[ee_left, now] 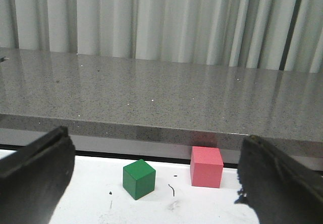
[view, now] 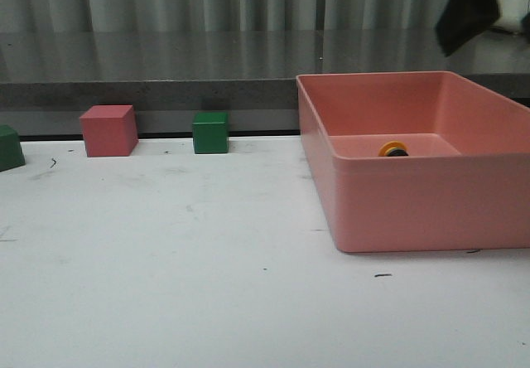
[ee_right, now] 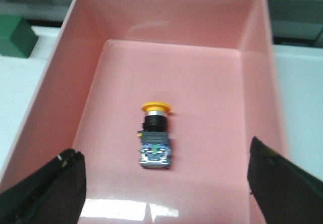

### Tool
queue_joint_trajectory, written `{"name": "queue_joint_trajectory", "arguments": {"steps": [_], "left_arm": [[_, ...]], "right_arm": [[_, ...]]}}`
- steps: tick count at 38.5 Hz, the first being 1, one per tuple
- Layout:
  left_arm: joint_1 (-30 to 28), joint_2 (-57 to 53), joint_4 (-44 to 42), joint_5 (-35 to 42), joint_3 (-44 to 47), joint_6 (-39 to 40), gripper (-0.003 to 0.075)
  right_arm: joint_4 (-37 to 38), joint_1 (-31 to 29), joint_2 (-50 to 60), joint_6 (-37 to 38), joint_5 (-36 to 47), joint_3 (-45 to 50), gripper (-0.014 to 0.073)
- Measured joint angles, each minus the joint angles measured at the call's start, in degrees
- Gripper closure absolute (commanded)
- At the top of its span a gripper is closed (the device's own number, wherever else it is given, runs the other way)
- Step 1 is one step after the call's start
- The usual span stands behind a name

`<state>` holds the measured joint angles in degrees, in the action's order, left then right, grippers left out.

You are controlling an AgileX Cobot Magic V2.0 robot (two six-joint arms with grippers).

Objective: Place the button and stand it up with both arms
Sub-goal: 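Lower the right gripper into the pink bin around the yellow button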

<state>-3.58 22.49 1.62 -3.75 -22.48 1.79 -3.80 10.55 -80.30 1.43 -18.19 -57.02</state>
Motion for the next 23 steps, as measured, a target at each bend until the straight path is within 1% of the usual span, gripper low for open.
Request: {"name": "queue_joint_trajectory", "arguments": {"steps": [4, 10, 18, 23], "left_arm": [[0.0, 0.0, 0.0, 0.0, 0.0, 0.0, 0.0103], [0.0, 0.0, 0.0, 0.0, 0.0, 0.0, 0.0103], [0.0, 0.0, 0.0, 0.0, 0.0, 0.0, 0.0103], [0.0, 0.0, 0.0, 0.0, 0.0, 0.0, 0.0103]], "right_arm": [[0.0, 2.4, -6.4, 0.4, -5.7, -6.7, -0.0067], [0.0, 2.7, -14.7, 4.9, -14.0, -14.9, -0.0067], [3.8, 1.6, -24.3, 12.4, -20.4, -23.8, -0.0067], [5.3, 1.2, -29.6, 13.9, -22.9, -28.9, -0.0067]]}}
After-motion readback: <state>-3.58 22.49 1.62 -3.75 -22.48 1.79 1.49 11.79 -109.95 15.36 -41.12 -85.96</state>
